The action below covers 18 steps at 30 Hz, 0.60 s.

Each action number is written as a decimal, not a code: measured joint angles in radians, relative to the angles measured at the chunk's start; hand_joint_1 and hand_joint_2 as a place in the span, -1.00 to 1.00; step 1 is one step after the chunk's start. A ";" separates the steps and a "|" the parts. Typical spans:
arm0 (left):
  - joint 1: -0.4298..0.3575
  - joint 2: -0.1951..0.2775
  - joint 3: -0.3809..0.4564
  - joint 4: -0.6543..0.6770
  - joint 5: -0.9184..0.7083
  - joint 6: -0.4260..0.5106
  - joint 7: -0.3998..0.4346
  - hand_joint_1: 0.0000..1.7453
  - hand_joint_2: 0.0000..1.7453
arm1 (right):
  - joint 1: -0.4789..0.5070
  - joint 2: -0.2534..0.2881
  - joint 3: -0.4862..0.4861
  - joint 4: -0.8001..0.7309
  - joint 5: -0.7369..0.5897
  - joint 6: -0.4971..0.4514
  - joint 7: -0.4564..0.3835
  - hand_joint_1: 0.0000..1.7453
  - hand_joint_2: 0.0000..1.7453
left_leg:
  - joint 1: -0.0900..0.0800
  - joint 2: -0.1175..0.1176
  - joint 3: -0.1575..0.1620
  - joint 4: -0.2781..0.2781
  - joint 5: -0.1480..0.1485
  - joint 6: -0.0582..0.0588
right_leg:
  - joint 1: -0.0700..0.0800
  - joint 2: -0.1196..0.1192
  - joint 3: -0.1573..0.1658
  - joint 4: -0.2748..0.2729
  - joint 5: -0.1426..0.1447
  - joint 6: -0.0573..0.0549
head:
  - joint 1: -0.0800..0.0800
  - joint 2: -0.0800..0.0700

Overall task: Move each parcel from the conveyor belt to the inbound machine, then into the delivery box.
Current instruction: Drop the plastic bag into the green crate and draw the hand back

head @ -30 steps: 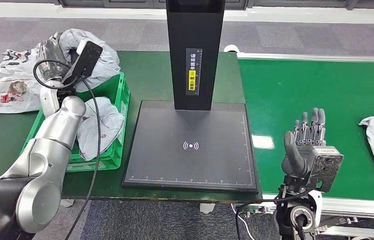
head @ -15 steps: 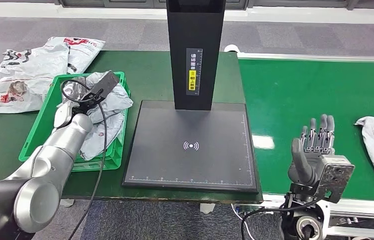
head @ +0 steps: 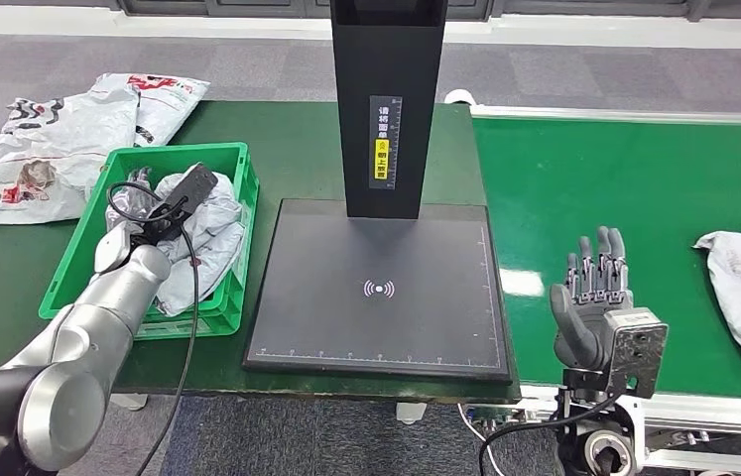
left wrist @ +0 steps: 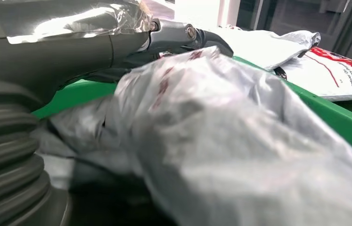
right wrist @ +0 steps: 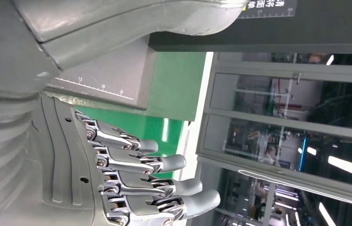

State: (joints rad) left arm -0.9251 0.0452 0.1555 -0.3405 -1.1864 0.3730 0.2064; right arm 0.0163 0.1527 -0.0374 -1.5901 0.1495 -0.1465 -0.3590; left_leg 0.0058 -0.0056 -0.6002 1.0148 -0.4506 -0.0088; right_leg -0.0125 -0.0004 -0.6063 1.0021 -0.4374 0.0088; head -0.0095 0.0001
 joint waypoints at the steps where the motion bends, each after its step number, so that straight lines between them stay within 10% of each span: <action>1: 0.000 0.001 0.001 0.000 0.000 0.000 0.000 -1.00 1.00 | 0.000 -0.001 0.000 0.002 0.000 0.000 0.000 -1.00 1.00 | 0.000 0.000 0.000 0.000 0.000 0.000 | 0.000 0.000 0.000 0.000 0.000 0.000 | 0.000 0.000; 2: 0.000 0.002 0.002 0.000 0.000 0.000 0.000 -1.00 1.00 | 0.000 -0.003 0.001 0.004 0.000 0.000 0.000 -1.00 1.00 | 0.000 0.000 0.000 0.000 0.000 0.000 | 0.000 0.000 0.000 0.000 0.000 0.000 | 0.000 0.000; 6: 0.003 0.004 0.009 0.001 0.025 0.024 -0.023 -1.00 -1.00 | -0.001 -0.006 0.002 0.011 0.000 0.006 0.000 -1.00 1.00 | 0.000 0.000 0.000 0.000 0.000 0.000 | 0.000 0.000 0.000 0.000 0.000 0.000 | 0.000 0.000; 18: 0.015 -0.006 0.172 -0.046 0.414 0.151 -0.446 -1.00 -1.00 | -0.049 -0.013 0.028 0.068 0.024 0.040 0.013 -1.00 1.00 | 0.001 0.000 0.000 0.000 0.000 0.000 | 0.001 0.000 0.000 0.000 0.000 0.000 | 0.000 0.000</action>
State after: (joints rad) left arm -0.9104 0.0393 0.3271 -0.3861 -0.7720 0.5242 -0.2398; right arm -0.0323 0.1396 -0.0097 -1.5225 0.1736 -0.1063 -0.3459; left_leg 0.0064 -0.0055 -0.6003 1.0149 -0.4504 -0.0090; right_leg -0.0118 -0.0003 -0.6066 1.0021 -0.4373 0.0088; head -0.0095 0.0003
